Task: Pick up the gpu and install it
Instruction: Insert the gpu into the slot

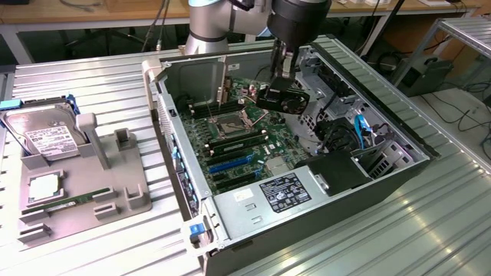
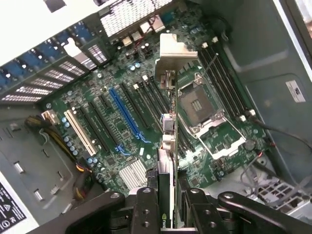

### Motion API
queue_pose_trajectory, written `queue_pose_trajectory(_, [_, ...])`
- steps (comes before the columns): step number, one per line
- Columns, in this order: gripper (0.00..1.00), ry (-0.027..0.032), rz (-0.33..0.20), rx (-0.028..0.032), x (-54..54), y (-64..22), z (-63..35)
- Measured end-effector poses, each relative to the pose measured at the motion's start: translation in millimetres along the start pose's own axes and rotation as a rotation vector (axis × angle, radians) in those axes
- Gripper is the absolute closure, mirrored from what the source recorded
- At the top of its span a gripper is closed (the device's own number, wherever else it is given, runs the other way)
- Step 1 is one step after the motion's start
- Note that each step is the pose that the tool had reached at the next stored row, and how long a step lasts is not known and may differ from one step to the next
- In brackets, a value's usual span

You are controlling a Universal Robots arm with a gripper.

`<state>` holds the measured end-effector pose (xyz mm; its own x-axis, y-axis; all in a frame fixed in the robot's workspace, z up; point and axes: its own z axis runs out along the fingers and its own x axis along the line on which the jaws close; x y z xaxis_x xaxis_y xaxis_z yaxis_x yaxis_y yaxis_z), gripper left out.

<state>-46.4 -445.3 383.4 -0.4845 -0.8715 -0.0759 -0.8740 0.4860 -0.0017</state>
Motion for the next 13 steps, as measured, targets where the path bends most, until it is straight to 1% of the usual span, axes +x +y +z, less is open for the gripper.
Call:
queue_pose_trajectory(9, [0.74,-0.0003,-0.176,-0.0135,0.8,0.0,10.7])
queue_pose_trajectory(11, [0.74,-0.0004,-0.221,-0.0168,1.0,0.0,13.3])
queue_pose_trajectory(12, [0.74,-0.0004,-0.256,-0.0195,1.2,0.0,15.4])
queue_pose_trajectory(13, [0.74,-0.0004,-0.281,-0.0214,1.3,0.0,16.9])
